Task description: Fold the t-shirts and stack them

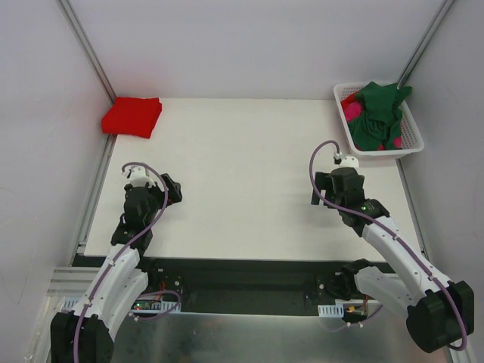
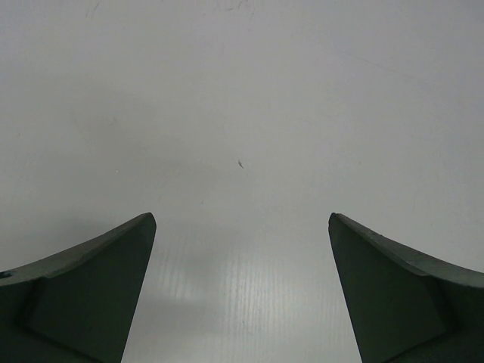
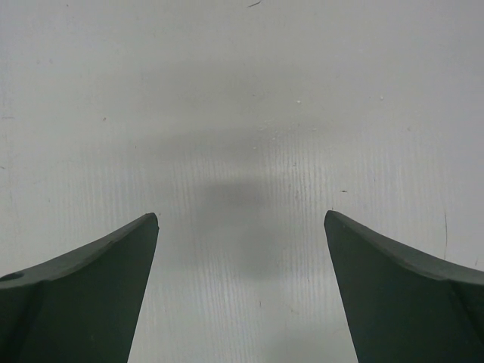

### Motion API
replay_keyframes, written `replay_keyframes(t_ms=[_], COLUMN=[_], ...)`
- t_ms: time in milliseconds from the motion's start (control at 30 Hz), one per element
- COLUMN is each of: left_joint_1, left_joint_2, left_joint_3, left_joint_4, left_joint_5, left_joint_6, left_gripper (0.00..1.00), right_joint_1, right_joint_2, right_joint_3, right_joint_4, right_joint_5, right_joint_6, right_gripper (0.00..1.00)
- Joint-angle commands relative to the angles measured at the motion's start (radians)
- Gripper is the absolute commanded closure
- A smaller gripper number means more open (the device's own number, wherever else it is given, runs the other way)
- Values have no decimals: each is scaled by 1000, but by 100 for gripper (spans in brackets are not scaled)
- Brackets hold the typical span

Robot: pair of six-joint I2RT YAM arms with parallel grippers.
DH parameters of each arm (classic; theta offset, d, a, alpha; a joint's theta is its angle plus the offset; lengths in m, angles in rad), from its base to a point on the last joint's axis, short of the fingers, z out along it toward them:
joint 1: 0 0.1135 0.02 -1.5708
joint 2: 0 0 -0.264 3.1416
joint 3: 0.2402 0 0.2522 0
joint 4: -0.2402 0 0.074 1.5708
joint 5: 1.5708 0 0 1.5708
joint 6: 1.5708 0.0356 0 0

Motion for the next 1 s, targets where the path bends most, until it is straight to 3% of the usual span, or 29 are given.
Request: replay_keyframes(t_ms=[0, 967], left_joint_1=[-9, -14], left_joint_2=[13, 28], left_joint_3=[-7, -24], left_joint_4=[79, 77], left_joint_5=[-21, -23], left_joint_6=[13, 19], left_gripper=[1, 1], right_joint_1=[6, 6], right_joint_2=[-15, -38], right_joint_3=[2, -27], right_joint_4=[30, 53], right_joint_5=[33, 36], right_joint_6=[-13, -17], right_gripper=[4, 4])
